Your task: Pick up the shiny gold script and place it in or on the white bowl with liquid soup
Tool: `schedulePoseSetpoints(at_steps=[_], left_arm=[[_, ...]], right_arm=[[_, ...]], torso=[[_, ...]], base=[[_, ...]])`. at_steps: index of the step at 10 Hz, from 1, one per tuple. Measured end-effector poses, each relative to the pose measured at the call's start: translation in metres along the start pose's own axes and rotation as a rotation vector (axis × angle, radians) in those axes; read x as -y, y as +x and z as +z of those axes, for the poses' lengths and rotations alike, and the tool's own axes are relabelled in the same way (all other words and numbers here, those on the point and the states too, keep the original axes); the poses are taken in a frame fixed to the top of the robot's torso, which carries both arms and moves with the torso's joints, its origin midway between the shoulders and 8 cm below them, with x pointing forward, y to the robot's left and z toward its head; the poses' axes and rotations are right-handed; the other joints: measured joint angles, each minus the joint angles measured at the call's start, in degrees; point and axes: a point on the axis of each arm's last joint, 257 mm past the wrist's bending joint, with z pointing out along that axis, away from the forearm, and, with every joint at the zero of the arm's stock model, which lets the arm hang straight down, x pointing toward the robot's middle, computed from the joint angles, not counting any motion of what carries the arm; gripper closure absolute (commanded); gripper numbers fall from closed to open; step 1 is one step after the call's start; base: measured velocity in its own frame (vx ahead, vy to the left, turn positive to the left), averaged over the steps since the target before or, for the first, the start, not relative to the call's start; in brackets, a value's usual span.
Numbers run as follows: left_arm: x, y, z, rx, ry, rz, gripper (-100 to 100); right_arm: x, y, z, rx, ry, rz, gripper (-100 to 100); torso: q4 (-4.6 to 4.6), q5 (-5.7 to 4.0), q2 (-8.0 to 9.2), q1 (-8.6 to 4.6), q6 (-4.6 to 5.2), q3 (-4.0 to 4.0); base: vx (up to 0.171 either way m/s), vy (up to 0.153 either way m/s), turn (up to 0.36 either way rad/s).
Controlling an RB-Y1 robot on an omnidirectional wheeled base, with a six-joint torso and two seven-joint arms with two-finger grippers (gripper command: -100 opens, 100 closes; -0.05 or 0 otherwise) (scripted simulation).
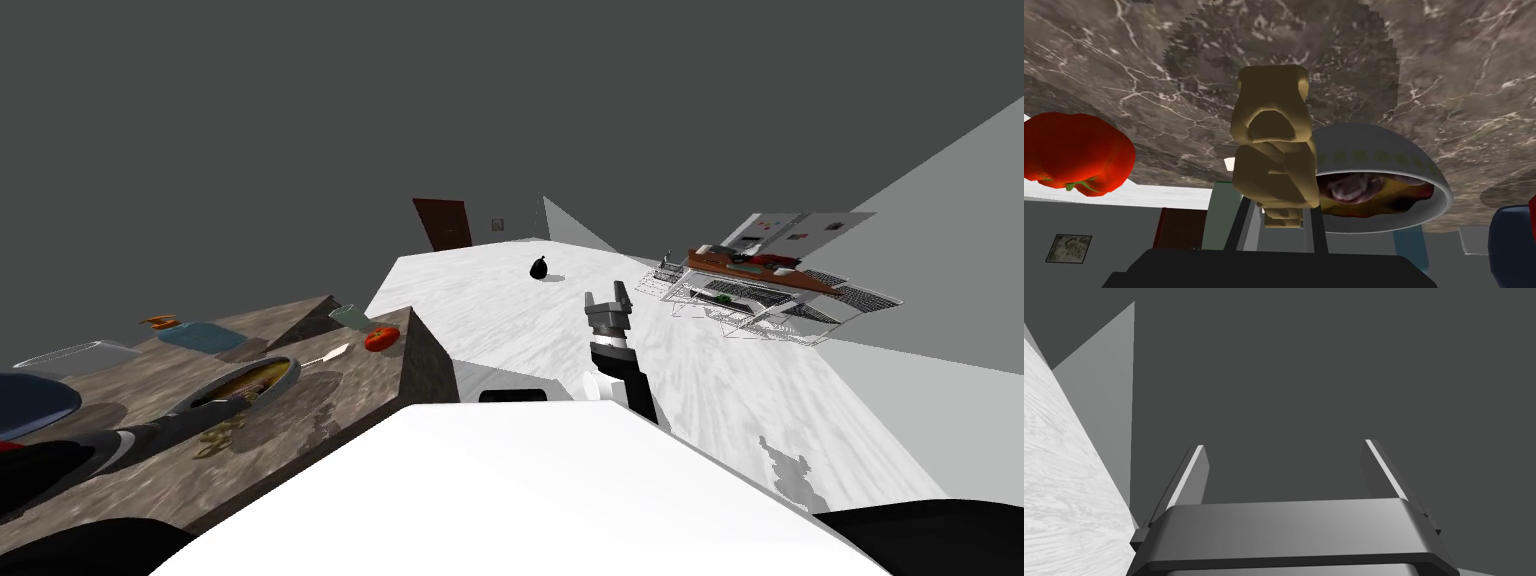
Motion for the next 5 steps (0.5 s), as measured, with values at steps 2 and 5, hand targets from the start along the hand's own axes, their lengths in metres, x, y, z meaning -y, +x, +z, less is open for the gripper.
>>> schedulePoseSetpoints(at_steps=[2,5], left_arm=[[-0.013,-0.009,-0.008,0.014,-0.009,-0.024,100],[-0.038,-0.012,-0.021,0.026,-0.027,-0.059,100]], right_arm=[[0.000,0.000,0.000,0.000,0.000,0.000,0],[0.000,0.000,0.000,0.000,0.000,0.000,0]], torso=[[0.00,0.00,-0.03,0.08,-0.01,-0.01],[0.00,0.03,-0.01,0.19,0.00,0.00]], base=[[-0.006,-0.022,-0.076],[-0.010,-0.007,-0.073]])
